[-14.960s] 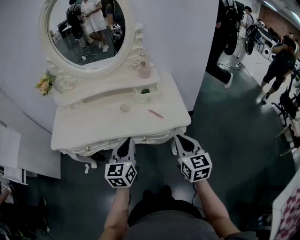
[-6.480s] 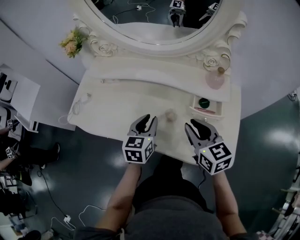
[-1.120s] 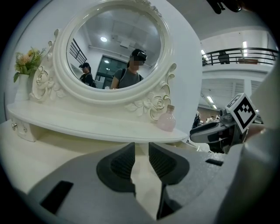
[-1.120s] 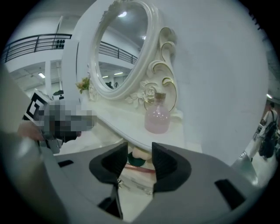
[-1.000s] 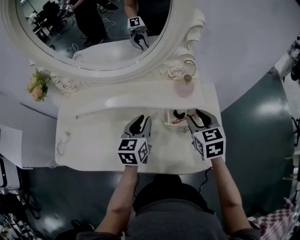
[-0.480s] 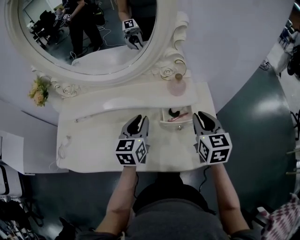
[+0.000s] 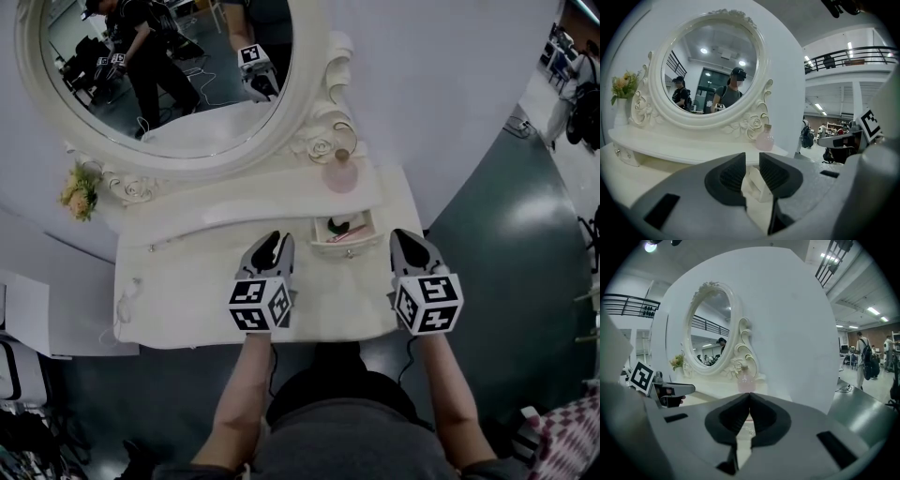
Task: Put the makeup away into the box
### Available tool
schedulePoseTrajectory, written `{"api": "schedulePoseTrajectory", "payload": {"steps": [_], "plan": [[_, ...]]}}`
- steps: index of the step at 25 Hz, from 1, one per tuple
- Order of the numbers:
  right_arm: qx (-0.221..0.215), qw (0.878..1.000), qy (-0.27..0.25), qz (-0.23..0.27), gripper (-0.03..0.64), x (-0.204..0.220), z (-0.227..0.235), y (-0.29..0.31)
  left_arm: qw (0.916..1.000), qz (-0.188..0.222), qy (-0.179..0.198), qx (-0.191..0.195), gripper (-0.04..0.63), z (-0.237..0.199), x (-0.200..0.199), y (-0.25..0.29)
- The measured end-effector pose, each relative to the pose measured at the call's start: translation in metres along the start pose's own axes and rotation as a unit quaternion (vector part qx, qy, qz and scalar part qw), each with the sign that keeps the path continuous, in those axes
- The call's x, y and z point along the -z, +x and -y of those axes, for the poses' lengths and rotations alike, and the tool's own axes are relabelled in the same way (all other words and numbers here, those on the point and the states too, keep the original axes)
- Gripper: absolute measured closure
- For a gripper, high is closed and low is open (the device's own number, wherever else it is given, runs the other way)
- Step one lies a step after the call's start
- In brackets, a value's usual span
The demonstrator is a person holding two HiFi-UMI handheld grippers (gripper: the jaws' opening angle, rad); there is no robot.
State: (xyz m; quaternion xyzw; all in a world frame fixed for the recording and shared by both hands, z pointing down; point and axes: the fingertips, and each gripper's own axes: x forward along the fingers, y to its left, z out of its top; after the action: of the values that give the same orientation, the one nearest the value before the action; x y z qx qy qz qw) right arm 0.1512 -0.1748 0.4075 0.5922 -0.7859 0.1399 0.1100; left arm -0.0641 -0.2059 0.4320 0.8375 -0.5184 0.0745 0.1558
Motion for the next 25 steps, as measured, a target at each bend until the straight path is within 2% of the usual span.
{"api": "schedulePoseTrajectory", "payload": {"steps": [14, 25], "plan": [[0.006, 0.999, 0.011, 0.033, 0.614, 0.005, 0.016, -0.036, 0.9999, 0.014, 0.009, 0.003, 0.503, 0.026, -0.005, -0.013], [0.008, 0.999, 0.004, 0.036, 0.614, 0.008, 0.024, -0.048, 0.9998, 0.017, 0.011, -0.002, 0.503, 0.035, -0.005, -0.020]]}}
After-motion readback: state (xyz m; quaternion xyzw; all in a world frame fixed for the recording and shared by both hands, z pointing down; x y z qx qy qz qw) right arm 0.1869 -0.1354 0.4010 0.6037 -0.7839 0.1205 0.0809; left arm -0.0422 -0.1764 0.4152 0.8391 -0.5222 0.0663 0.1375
